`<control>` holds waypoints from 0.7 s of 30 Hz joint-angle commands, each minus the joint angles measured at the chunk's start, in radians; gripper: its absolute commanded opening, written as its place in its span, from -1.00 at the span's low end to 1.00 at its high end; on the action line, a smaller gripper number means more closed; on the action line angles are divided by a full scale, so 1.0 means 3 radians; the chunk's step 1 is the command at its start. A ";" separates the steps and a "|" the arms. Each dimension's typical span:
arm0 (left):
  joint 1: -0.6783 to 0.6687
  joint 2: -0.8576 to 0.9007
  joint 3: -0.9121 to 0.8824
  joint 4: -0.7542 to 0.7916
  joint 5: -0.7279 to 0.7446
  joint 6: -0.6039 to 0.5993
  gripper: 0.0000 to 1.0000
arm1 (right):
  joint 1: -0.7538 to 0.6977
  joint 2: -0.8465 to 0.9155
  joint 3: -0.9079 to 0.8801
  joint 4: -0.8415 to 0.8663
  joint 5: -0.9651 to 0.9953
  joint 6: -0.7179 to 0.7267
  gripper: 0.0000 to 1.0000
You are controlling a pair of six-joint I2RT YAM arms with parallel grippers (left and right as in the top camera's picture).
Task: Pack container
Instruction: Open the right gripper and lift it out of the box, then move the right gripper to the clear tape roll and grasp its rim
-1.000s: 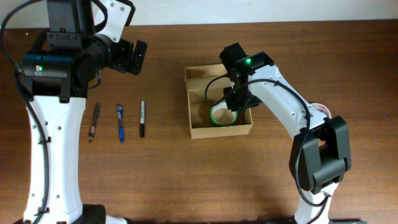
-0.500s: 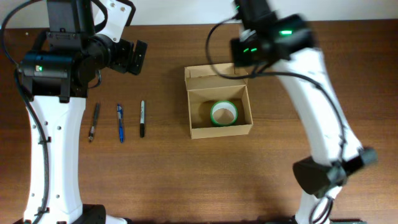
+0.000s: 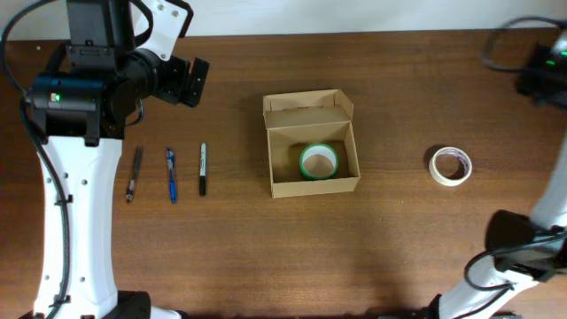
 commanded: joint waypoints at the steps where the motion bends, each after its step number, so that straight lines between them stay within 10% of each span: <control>1: -0.0004 -0.0064 0.0042 -0.0051 -0.0088 0.0117 0.98 | -0.0140 -0.0031 -0.0301 -0.0023 -0.0276 -0.0070 -0.08; 21: -0.0006 -0.0062 0.0042 -0.0182 -0.0072 0.0137 0.99 | -0.0102 -0.1785 -0.3758 0.0390 -0.0326 0.0161 -0.12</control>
